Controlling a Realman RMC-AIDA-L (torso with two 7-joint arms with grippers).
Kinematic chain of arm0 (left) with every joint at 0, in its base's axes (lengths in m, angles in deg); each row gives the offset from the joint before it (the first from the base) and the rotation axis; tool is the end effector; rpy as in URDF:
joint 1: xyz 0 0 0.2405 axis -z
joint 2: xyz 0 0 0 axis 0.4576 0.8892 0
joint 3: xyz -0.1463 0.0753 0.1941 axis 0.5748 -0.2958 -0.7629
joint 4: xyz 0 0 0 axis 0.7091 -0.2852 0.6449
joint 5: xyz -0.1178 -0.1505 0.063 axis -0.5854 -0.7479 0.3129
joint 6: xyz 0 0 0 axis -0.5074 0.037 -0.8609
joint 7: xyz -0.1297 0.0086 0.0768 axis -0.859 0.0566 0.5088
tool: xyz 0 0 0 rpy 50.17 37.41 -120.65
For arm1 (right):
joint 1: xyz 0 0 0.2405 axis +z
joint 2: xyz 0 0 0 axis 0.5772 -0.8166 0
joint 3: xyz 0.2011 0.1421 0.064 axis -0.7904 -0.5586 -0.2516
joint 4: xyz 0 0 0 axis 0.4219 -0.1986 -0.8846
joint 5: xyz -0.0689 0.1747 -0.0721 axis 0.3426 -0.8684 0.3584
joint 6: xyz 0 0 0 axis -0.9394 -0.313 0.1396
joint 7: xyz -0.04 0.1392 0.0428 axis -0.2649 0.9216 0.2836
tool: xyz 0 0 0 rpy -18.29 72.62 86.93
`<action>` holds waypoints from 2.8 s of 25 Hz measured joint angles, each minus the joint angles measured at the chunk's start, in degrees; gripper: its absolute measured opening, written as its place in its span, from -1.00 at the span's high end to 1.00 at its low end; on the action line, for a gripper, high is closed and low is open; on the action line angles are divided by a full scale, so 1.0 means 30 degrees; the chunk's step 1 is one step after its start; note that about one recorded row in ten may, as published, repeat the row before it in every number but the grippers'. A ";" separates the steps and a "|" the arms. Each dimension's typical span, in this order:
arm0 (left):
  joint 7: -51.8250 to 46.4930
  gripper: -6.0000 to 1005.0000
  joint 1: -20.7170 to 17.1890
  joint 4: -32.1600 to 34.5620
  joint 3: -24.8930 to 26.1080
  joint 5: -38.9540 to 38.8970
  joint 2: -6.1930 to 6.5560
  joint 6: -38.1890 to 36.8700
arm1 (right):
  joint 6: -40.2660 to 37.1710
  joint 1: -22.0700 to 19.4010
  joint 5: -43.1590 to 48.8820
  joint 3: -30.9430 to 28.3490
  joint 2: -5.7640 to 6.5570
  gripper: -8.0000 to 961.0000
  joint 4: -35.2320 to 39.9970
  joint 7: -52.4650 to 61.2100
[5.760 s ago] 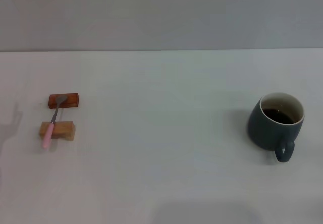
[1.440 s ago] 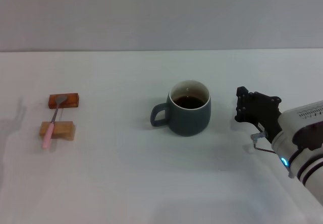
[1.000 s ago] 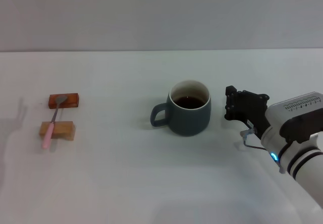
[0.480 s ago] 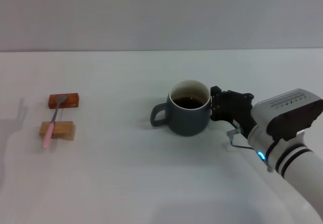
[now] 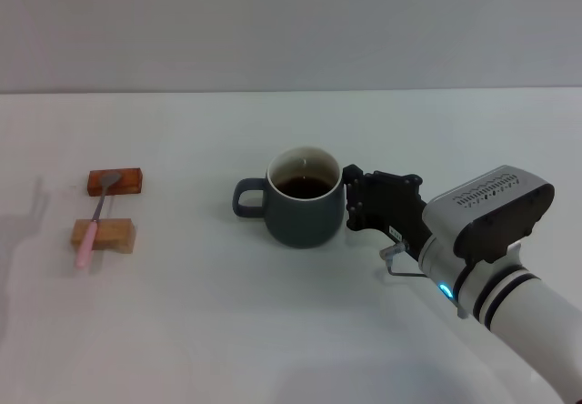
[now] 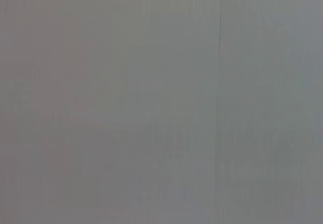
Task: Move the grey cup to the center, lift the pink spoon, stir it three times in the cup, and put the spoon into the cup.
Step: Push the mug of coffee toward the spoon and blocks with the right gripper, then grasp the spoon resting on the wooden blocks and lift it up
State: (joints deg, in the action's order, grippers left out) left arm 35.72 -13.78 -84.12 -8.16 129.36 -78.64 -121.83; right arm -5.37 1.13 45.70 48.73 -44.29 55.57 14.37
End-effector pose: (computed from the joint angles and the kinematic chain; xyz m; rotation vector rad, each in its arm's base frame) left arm -0.3643 0.2882 0.0382 -1.3262 -0.5689 -0.6811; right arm 0.2211 0.3427 -0.1324 -2.1104 0.6525 0.6218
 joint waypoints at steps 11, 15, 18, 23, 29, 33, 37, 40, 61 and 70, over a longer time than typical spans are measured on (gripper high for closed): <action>0.0001 -0.59 -0.0673 -0.0001 -0.0362 -0.0003 0.0001 -0.0334 | -0.5242 -0.2834 -0.0082 -0.0250 0.0100 0.98 0.1237 -0.0019; 0.0000 -0.59 -0.1071 -0.0023 -0.0732 0.0003 0.0001 -0.0808 | -0.7780 -0.4104 -0.0110 -0.0290 0.0110 0.99 0.1942 -0.0074; -0.0998 -0.58 -0.1815 -0.0166 -0.1183 0.0013 0.0015 -0.1705 | -0.8718 -0.4670 -0.0154 -0.0372 0.0093 0.99 0.2362 -0.0126; -0.1738 -0.58 -0.2398 -0.0225 -0.1799 0.0037 0.0087 -0.2270 | -0.8833 -0.5099 -0.0172 -0.0899 0.0120 0.99 0.2794 -0.0127; -0.1921 -0.58 -0.3458 -0.0211 -0.4091 0.0166 0.0183 -0.3512 | -0.8843 -0.5620 -0.0180 -0.1246 0.0108 0.98 0.2984 -0.0149; -0.1890 -0.58 -0.3622 0.0004 -0.4975 0.0172 0.0150 -0.3502 | -0.8889 -0.5846 -0.0181 -0.1644 0.0127 0.99 0.3301 -0.0153; -0.1823 -0.58 -0.3745 0.0244 -0.5735 0.0175 0.0107 -0.3380 | -0.9048 -0.6031 -0.0181 -0.2120 0.0157 0.99 0.3826 -0.0158; -0.1814 -0.58 -0.3842 0.0272 -0.5920 0.0174 0.0102 -0.3344 | -0.9274 -0.6204 -0.0181 -0.2497 0.0158 0.99 0.4036 -0.0159; -0.1218 -0.57 -0.3075 0.0411 -0.8693 0.0134 0.0028 -0.1313 | -0.9244 -0.6326 -0.0209 -0.2717 0.0120 0.98 0.4029 -0.0160; -0.1199 -0.57 -0.2867 -0.0256 -0.9093 0.0135 0.0031 -0.0037 | -0.9230 -0.6351 -0.0209 -0.2717 0.0119 0.99 0.4031 -0.0158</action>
State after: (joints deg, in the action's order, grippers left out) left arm 32.13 -22.38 -84.88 -35.44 129.76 -78.55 -121.94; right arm -33.06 -17.93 45.08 40.58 -43.93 67.66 13.90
